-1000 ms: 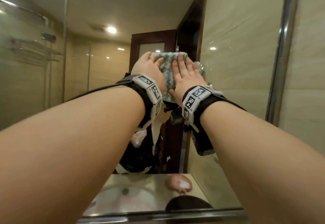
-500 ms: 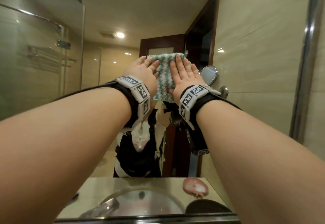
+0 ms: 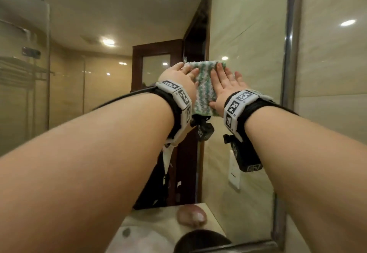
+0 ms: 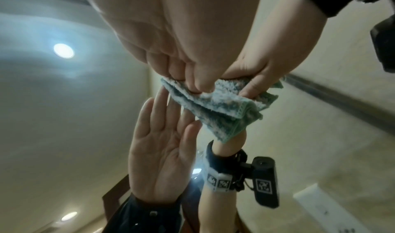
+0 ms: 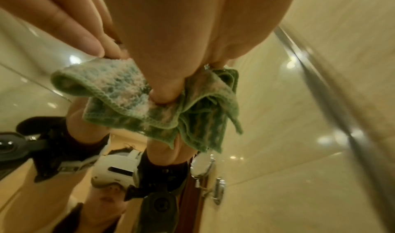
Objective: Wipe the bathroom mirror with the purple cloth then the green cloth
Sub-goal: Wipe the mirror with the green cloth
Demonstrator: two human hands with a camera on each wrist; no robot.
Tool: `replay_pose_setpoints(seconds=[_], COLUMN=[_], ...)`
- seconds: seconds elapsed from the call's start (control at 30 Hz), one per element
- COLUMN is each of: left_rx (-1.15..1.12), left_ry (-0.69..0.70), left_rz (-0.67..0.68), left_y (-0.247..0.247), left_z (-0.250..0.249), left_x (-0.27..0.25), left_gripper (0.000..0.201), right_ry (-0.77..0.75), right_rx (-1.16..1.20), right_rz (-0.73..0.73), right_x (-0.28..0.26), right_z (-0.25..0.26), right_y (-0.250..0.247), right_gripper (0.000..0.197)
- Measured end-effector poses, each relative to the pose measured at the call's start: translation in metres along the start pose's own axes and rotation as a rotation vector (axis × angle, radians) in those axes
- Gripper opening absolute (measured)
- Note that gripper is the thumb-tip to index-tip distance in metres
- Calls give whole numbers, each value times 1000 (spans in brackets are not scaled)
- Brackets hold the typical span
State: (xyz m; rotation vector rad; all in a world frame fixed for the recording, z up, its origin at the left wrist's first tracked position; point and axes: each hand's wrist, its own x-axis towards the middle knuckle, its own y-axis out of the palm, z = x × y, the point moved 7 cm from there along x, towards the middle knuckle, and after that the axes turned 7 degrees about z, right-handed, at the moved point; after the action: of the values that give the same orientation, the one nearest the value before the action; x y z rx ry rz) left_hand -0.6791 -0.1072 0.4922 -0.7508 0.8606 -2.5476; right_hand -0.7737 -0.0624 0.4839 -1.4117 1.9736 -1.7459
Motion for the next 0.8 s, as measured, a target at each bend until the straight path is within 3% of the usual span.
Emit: replay_pose_setpoints(seconds=[0.17, 0.33, 0.8], left_rx=[-105, -135, -238], left_ry=[42, 65, 82], left_rz=[-56, -91, -183], left_y=[-48, -73, -92], left_z=[-70, -102, -132], left_x=[43, 60, 80], left_gripper=[63, 62, 64], right_ry=[111, 162, 209], right_rx=[-98, -143, -128], right_rz=[66, 99, 117], right_x=[0, 1, 1], right_z=[-82, -121, -149], right_y=[29, 43, 49], right_gripper=[84, 78, 82])
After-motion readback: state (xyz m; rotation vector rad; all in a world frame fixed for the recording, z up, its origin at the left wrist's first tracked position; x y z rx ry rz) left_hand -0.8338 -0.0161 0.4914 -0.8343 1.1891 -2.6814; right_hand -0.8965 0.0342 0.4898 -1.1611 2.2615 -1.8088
